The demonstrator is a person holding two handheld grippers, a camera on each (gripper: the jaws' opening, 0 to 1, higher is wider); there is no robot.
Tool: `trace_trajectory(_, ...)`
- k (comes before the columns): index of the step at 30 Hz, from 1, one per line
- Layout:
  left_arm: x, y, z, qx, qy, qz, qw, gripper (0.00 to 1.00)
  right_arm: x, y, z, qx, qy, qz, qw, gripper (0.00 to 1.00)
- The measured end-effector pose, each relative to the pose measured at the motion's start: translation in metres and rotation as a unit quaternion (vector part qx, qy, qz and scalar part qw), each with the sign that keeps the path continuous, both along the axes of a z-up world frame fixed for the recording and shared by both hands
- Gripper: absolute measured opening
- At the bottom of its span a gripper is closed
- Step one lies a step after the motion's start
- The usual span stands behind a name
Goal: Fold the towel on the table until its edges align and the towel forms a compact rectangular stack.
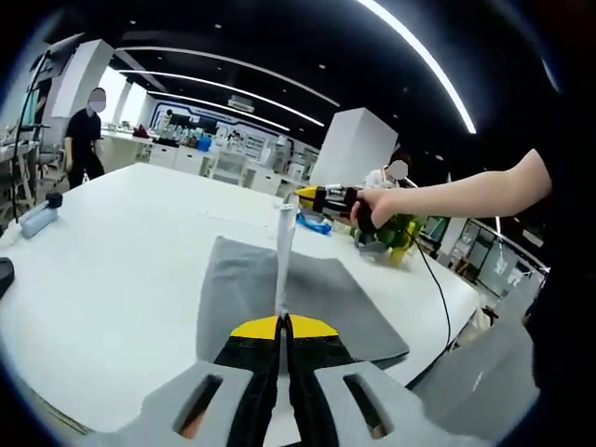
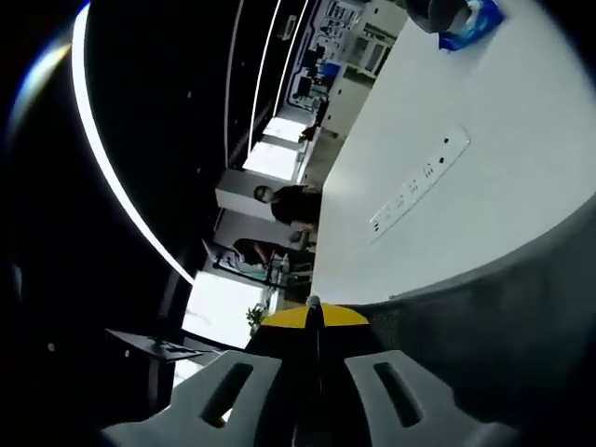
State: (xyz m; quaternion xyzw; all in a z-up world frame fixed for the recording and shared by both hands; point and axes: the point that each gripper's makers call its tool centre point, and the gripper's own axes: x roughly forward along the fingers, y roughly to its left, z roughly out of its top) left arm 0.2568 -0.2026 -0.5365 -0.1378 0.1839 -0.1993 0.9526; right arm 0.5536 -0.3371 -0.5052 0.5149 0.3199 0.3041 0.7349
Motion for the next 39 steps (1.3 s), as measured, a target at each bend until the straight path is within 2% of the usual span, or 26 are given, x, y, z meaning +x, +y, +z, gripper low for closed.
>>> trace_trajectory(19, 0.007, 0.019, -0.04, 0.005, 0.047, 0.007, 0.9989, 0.01, 0.007, 0.021, -0.04, -0.01, 0.034, 0.011, 0.9993, 0.0)
trace_trajectory(27, 0.009, 0.023, -0.05, 0.0, 0.059, 0.012, 0.9982, 0.02, 0.01, 0.029, -0.053, -0.013, 0.044, 0.007, 0.9989, 0.0)
trace_trajectory(39, 0.009, 0.031, -0.067, 0.013, 0.075, 0.026, 0.9968, 0.02, 0.015, 0.042, -0.065, -0.007, 0.046, 0.004, 0.9989, 0.0)
